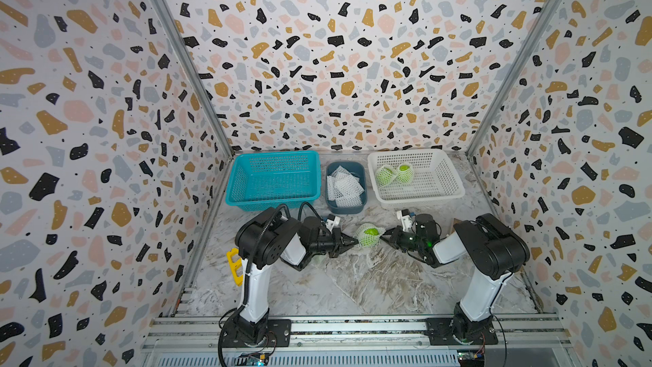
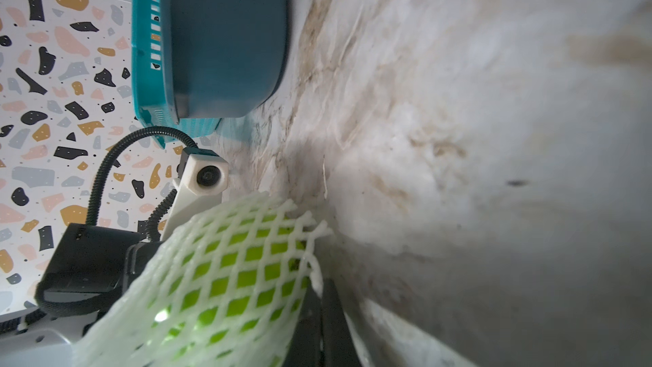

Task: Sleeve custard apples in foam nets
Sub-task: Put on the foam net on the custard apple.

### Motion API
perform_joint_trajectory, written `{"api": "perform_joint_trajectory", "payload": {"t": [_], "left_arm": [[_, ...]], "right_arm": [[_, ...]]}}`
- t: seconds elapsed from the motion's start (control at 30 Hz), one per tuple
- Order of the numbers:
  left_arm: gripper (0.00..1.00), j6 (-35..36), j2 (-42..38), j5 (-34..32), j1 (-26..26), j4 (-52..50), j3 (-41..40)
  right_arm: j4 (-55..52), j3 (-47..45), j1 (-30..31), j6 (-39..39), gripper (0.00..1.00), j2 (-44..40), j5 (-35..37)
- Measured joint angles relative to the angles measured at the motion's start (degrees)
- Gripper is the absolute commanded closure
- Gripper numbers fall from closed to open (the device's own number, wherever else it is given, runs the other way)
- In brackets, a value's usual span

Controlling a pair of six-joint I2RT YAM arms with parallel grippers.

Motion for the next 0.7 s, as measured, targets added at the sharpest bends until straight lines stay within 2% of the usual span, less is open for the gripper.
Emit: {"api": "perform_joint_trajectory", "payload": {"t": [0.23, 0.4, 0.63, 0.7], "left_arm": [[1.00, 4.31, -3.04, -1.57, 0.00, -8.83, 0.59], [1.00, 5.60, -3.56, -2.49, 0.00, -11.32, 1.27], [0.89, 5.79, -3.65, -2.80, -0.02, -11.96, 1.53], [0.86, 5.88, -3.74, -2.99, -0.02, -12.17, 1.55]], "right_arm": [[-4.31, 1.27, 1.20, -2.84, 1.00, -1.09, 2.32], [-5.46, 1.92, 1.51, -3.87, 0.99, -1.25, 2.99], [-8.72, 2.32, 1.51, -5.49, 0.80, -3.26, 4.66], [-9.49, 2.51, 1.51, -5.92, 0.77, -3.72, 5.01]]}}
